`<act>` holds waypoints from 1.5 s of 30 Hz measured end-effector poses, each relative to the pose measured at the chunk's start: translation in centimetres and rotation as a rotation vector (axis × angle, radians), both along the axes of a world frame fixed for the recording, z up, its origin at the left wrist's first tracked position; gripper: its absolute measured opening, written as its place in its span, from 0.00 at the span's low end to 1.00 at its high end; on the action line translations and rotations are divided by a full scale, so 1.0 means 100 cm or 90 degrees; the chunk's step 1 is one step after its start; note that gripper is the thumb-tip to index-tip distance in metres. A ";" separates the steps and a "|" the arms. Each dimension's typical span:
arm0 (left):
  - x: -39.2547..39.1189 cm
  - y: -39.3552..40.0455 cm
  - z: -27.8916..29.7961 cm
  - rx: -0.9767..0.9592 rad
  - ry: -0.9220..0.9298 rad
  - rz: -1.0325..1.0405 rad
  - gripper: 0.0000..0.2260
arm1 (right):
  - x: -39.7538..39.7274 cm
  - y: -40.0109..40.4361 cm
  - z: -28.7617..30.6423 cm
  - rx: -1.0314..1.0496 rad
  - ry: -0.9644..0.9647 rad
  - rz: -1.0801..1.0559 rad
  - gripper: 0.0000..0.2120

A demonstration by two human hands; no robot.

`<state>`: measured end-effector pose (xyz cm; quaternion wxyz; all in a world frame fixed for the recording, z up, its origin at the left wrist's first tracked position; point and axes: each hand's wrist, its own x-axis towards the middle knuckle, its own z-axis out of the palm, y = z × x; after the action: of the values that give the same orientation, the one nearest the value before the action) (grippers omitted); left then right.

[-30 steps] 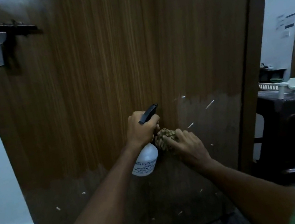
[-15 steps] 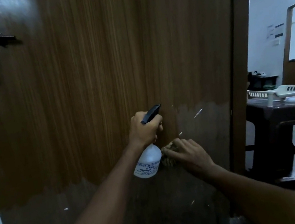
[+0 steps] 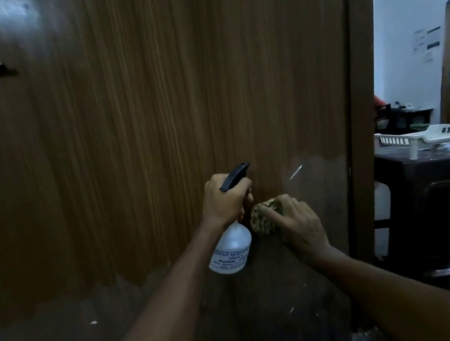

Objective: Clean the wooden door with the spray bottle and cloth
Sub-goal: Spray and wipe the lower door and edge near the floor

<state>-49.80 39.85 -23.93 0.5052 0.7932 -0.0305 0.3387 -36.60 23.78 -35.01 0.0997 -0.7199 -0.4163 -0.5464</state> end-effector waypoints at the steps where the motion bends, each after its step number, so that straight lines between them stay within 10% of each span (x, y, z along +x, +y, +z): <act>1: 0.001 -0.001 -0.001 -0.009 0.001 -0.001 0.12 | -0.001 0.002 0.013 0.032 0.015 0.000 0.23; 6: 0.010 -0.007 -0.007 -0.021 0.015 -0.002 0.13 | -0.012 0.028 0.113 0.323 0.151 -0.032 0.25; 14: 0.025 -0.030 -0.019 0.001 0.033 -0.039 0.13 | 0.005 -0.022 -0.012 0.007 0.094 -0.051 0.29; 20: 0.036 -0.040 -0.015 -0.029 0.023 -0.041 0.13 | 0.016 -0.009 0.094 0.317 0.187 -0.032 0.23; 28: 0.052 -0.058 -0.024 -0.054 0.018 -0.037 0.13 | 0.021 -0.053 -0.008 0.103 0.226 -0.085 0.28; 34: 0.069 -0.073 -0.025 -0.063 0.029 -0.040 0.12 | 0.039 -0.032 0.085 0.449 0.251 -0.019 0.25; 41: 0.082 -0.089 -0.028 -0.061 0.015 -0.027 0.12 | 0.043 -0.068 -0.005 0.221 0.279 -0.108 0.29; 45: 0.088 -0.099 -0.030 -0.075 0.028 -0.043 0.13 | 0.057 -0.064 0.053 0.404 0.278 -0.055 0.23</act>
<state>-41.00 29.91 -26.93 0.5629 0.7678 -0.0261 0.3049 -30.90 17.34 -29.70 0.3807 -0.7693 -0.1650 -0.4859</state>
